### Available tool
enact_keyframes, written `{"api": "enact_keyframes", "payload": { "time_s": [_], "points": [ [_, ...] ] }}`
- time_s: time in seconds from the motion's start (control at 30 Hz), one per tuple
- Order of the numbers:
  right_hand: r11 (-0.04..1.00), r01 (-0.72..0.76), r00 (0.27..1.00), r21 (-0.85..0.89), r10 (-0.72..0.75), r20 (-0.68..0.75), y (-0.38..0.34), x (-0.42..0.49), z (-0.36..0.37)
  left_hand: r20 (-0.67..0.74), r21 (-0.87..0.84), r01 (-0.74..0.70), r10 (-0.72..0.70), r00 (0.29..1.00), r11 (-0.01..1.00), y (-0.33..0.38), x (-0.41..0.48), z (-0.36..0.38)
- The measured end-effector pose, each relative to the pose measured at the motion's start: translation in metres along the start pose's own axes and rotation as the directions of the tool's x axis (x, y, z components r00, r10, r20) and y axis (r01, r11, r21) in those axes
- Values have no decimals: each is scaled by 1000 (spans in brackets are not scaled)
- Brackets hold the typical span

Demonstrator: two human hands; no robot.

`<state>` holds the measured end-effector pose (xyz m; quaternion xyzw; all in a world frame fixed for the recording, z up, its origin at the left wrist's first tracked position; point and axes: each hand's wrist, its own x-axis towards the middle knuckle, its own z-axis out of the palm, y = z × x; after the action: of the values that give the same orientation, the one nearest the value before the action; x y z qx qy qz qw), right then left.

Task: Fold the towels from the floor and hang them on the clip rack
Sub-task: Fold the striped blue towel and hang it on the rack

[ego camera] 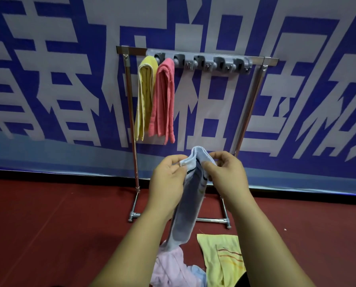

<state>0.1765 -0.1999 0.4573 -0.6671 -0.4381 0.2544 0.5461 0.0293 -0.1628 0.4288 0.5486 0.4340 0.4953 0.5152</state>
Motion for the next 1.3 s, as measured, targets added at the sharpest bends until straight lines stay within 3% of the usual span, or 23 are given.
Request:
{"api": "enact_keyframes", "payload": {
  "time_s": [0.23,0.5,0.77,0.9,1.17,1.3],
  "points": [
    [998,57,991,-9,-55,124,-9,-11,8,65,-105,47,-40,997,993,0,-7,8],
    [996,78,988,-46,-70,141,-7,-10,8,96,-123,53,-41,994,991,-5,-7,3],
    [982,-66,985,175,36,169,-8,-12,4,147,-108,60,-44,988,992,-6,-7,-3],
    [996,-23,980,92,4,200,-15,-15,-3,228,-125,56,-26,973,991,-4,-9,-6],
    [986,142,960,-83,-117,256,-21,-15,-11,208,-95,4,16,978,995,-1,-4,-11],
    [996,73,989,-45,-67,131,-7,-9,-14,215,-88,-32,50,975,996,6,5,-16]
  ]
}}
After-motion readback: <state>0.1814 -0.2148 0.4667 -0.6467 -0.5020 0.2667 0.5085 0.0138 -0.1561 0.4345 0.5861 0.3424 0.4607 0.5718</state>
